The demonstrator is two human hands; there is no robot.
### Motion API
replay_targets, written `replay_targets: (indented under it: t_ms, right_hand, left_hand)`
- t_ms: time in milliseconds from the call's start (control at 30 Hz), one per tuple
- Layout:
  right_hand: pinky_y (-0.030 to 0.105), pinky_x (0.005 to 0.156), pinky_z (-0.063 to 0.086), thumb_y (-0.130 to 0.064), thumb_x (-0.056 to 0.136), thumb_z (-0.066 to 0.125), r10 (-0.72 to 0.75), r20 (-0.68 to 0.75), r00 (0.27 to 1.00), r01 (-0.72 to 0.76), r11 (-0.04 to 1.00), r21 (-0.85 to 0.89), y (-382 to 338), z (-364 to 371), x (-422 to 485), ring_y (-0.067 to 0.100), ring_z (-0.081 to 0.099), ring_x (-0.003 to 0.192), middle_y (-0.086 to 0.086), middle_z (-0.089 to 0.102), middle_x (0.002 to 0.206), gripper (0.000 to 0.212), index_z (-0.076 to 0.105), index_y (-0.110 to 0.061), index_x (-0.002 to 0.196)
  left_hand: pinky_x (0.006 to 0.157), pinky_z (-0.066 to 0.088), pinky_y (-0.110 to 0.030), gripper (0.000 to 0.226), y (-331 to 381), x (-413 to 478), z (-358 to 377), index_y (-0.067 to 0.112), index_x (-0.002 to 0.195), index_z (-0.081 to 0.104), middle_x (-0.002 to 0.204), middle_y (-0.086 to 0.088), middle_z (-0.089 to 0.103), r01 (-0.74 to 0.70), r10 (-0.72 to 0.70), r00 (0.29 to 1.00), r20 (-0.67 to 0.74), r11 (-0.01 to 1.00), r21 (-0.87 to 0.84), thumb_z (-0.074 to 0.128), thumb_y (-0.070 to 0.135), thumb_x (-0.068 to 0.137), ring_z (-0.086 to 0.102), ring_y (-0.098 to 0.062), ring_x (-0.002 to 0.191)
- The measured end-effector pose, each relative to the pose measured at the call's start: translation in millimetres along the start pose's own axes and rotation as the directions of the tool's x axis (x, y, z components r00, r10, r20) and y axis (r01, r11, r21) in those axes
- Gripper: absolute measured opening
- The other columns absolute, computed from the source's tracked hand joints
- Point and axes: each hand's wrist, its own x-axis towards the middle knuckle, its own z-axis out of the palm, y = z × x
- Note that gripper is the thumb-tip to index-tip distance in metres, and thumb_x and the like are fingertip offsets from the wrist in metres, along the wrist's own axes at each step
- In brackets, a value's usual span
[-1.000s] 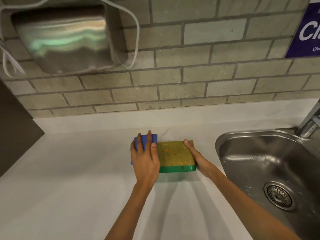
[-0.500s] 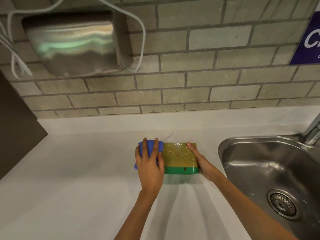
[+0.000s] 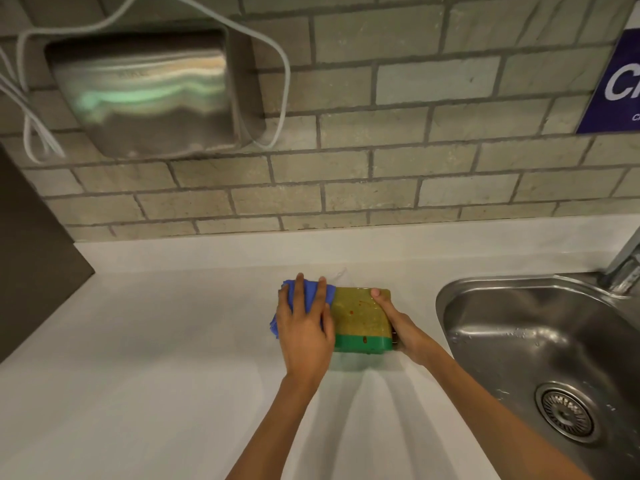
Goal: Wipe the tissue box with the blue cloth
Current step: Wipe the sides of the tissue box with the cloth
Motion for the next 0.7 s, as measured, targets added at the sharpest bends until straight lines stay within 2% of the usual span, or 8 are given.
replay_targets:
  t_ms: [67,167,267,300,367,467,600,700]
  right_hand:
    - [0.032,0.081,0.050,-0.084,0.041,0.050,-0.002,0.005,1.000,0.002,1.000,-0.008,-0.1,-0.2,-1.7,0.019,0.065,0.097,0.003,0.070,0.101,0.083,0.064,-0.024,0.097]
    - [0.027,0.070,0.051,-0.087,0.038,0.051,-0.007,0.025,1.000,0.007,1.000,-0.012,0.8,-1.9,-1.5,0.016,0.067,0.094,0.000,0.073,0.096,0.083,0.067,-0.028,0.095]
    - [0.026,0.067,0.051,-0.087,0.036,0.052,0.000,0.024,1.000,0.001,1.000,-0.021,0.7,-3.7,0.5,0.015,0.067,0.091,-0.001,0.072,0.095,0.084,0.066,-0.027,0.094]
    - [0.026,0.066,0.051,-0.086,0.036,0.052,0.004,0.022,1.000,-0.004,1.000,-0.022,0.6,-3.9,0.8,0.015,0.066,0.090,-0.001,0.071,0.094,0.084,0.066,-0.026,0.093]
    - [0.026,0.065,0.051,-0.085,0.036,0.051,0.007,0.021,1.000,-0.007,1.000,-0.024,0.1,-3.5,1.1,0.015,0.066,0.089,0.000,0.070,0.094,0.084,0.065,-0.026,0.093]
    - [0.025,0.063,0.050,-0.086,0.035,0.051,0.009,0.014,1.000,-0.009,0.999,-0.031,0.0,-1.6,1.4,0.014,0.065,0.089,0.000,0.069,0.095,0.088,0.063,-0.024,0.097]
    - [0.025,0.064,0.049,-0.090,0.030,0.049,0.019,0.003,1.000,-0.019,0.999,-0.033,0.0,-2.2,2.0,0.015,0.065,0.090,0.000,0.069,0.095,0.091,0.061,-0.026,0.094]
    - [0.027,0.068,0.049,-0.093,0.030,0.044,0.014,-0.001,1.000,-0.014,1.000,-0.019,2.9,-3.9,2.6,0.015,0.064,0.091,-0.001,0.069,0.094,0.091,0.061,-0.029,0.092]
  left_hand:
    - [0.100,0.043,-0.054,0.042,14.4,3.1,3.7,0.014,0.127,0.061,0.137,-0.019,0.054,-0.051,0.051,0.999,0.011,0.998,0.024,0.059,0.014,0.085,0.047,-0.045,0.128]
    - [0.087,0.051,-0.054,0.041,16.5,-7.6,3.0,0.014,0.116,0.068,0.123,-0.017,0.066,-0.231,0.234,0.972,-0.010,0.965,0.125,0.061,0.020,0.076,0.061,-0.041,0.114]
    - [0.092,0.050,-0.052,0.037,-9.0,-23.0,-0.6,0.015,0.117,0.068,0.125,-0.016,0.065,-0.352,0.355,0.935,-0.010,0.928,0.123,0.052,0.024,0.085,0.059,-0.040,0.117]
    - [0.094,0.048,-0.051,0.039,-17.8,-24.8,-3.1,0.015,0.118,0.068,0.127,-0.016,0.064,-0.335,0.339,0.941,-0.011,0.935,0.113,0.047,0.025,0.086,0.057,-0.041,0.118]
    - [0.096,0.048,-0.052,0.040,-24.6,-20.7,-6.1,0.015,0.120,0.066,0.131,-0.018,0.060,-0.203,0.205,0.979,-0.024,0.977,0.061,0.045,0.025,0.087,0.054,-0.045,0.119]
    - [0.097,0.046,-0.054,0.039,-7.7,-4.5,1.9,0.016,0.124,0.063,0.136,-0.019,0.055,-0.010,0.010,1.000,-0.016,1.000,0.002,0.059,0.014,0.086,0.048,-0.047,0.123]
    - [0.110,0.033,-0.051,0.045,7.3,8.0,16.0,0.022,0.136,0.051,0.148,-0.013,0.043,-0.008,0.008,0.998,0.070,1.000,0.007,0.051,0.019,0.091,0.032,-0.042,0.138]
    - [0.114,0.028,-0.047,0.046,0.3,7.9,17.8,0.027,0.140,0.044,0.152,-0.007,0.037,-0.023,0.023,0.992,0.127,1.000,-0.006,0.046,0.024,0.094,0.024,-0.036,0.143]
